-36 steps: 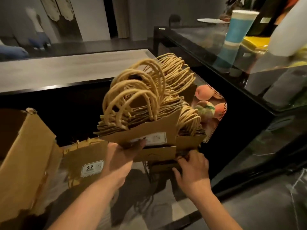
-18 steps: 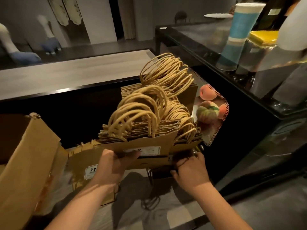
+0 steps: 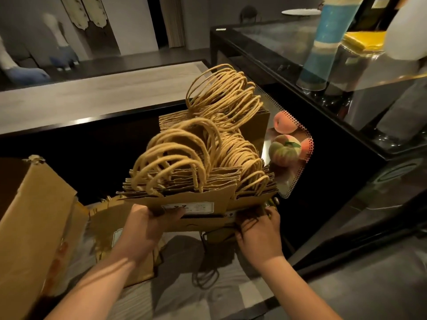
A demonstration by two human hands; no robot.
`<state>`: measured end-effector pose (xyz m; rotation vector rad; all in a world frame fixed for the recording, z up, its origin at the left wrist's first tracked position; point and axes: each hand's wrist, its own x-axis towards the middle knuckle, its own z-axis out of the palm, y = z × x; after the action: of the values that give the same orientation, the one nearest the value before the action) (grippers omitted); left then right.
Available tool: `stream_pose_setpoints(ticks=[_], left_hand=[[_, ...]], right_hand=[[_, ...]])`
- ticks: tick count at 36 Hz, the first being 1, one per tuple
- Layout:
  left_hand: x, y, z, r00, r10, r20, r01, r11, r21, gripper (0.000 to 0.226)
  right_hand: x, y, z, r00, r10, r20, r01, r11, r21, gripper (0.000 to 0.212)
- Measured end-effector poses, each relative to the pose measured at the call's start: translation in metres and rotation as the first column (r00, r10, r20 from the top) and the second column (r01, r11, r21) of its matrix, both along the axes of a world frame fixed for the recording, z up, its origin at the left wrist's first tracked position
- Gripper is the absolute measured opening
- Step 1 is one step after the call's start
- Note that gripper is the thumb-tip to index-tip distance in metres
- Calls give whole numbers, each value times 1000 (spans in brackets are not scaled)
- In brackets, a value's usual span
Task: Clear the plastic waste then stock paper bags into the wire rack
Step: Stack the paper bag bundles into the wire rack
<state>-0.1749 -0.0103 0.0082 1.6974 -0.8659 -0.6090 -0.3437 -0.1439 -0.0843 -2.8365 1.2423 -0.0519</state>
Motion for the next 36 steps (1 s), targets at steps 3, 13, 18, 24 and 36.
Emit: stream_pose_setpoints(ticks=[3, 13, 18, 24, 36], left_hand=[[4, 3, -1, 999, -5, 44, 3, 999, 40, 24], [14, -3, -3, 992, 56, -116, -30, 977, 212, 19], [19, -7, 7, 997, 16, -76, 6, 960, 279, 21], [34, -10, 16, 999, -25, -32, 35, 929, 369, 31], [41, -7, -4, 997, -49, -66, 73, 901, 427, 16]], right_hand=[[0, -3, -12, 999, -16, 30, 17, 999, -34, 24], [8, 0, 5, 980, 17, -199, -29, 998, -58, 13], [5, 0, 26, 979, 106, -173, -122, 989, -82, 17], [12, -15, 39, 926, 198, -321, -186, 980, 70, 20], [19, -26, 50, 899, 286, -331, -144, 908, 393, 38]])
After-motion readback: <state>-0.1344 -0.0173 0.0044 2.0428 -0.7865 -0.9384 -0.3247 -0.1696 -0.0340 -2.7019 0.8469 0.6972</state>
